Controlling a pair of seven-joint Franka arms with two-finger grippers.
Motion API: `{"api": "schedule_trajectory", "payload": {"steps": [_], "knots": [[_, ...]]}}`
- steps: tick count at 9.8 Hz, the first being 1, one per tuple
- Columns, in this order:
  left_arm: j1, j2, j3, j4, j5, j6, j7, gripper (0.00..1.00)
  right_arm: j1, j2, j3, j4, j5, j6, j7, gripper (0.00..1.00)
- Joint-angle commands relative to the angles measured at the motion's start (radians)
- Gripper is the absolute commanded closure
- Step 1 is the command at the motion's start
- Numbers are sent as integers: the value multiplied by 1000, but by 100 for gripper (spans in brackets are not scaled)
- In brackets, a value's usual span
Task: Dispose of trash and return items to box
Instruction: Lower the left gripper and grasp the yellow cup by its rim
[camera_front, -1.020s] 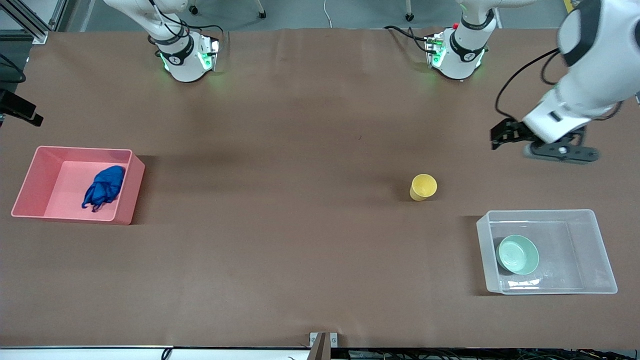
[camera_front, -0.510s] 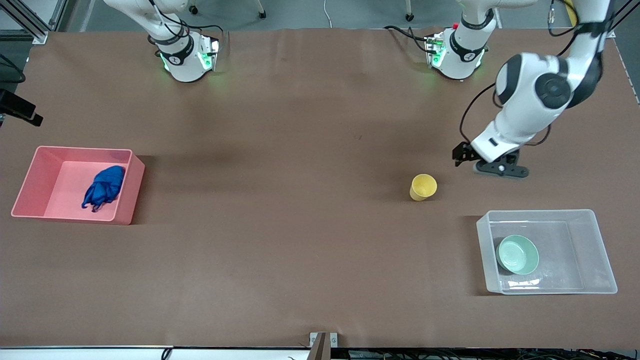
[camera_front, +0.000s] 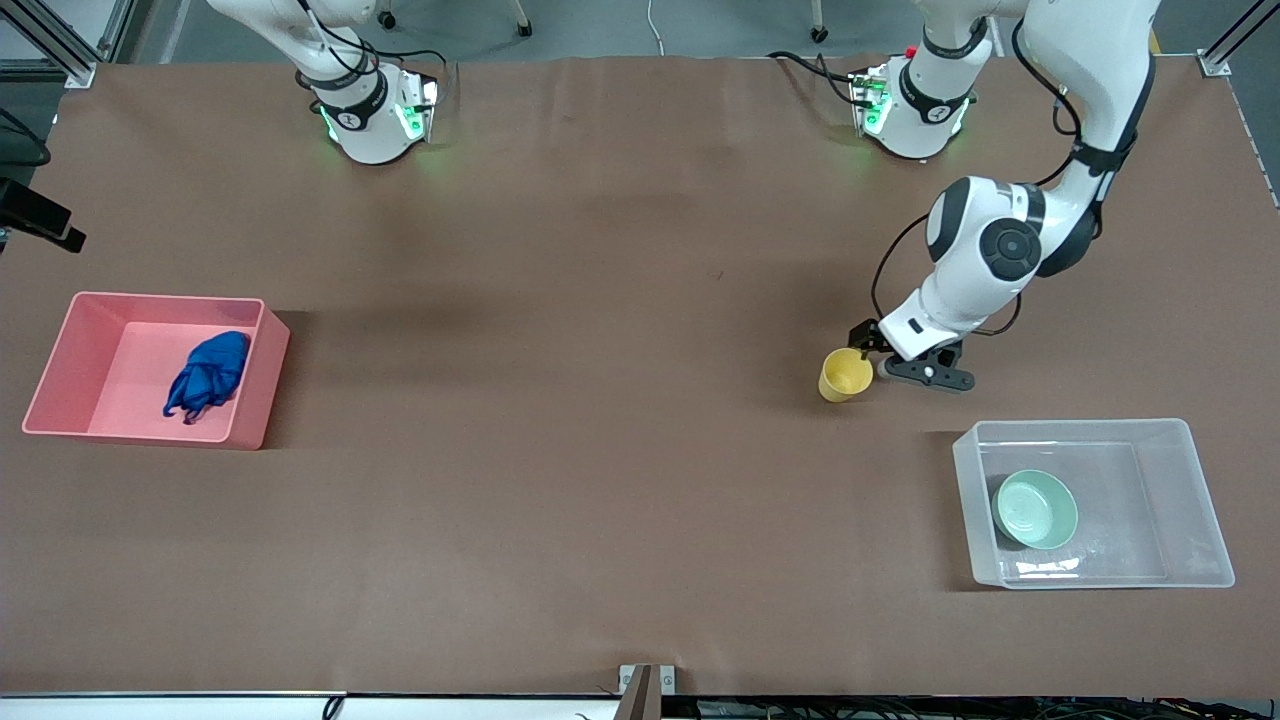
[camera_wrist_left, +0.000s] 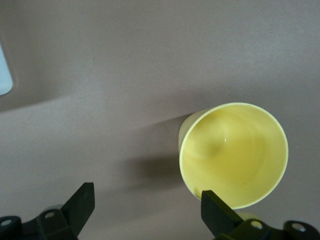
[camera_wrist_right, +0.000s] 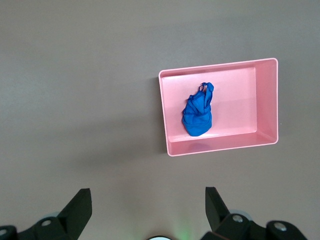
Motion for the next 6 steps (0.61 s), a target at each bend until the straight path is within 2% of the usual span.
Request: {"api": "schedule_trajectory", "payload": {"steps": [1, 2, 4, 6], "knots": [[-6, 65, 0, 17, 8, 29, -19, 36, 0, -3, -2, 0, 6, -7, -6, 0], [-9, 72, 0, 25, 8, 31, -19, 54, 0, -3, -2, 0, 6, -7, -6, 0], [-7, 74, 0, 34, 8, 31, -18, 53, 0, -3, -2, 0, 6, -9, -6, 0], [-4, 54, -6, 37, 8, 27, -18, 42, 0, -3, -2, -2, 6, -9, -6, 0]]}}
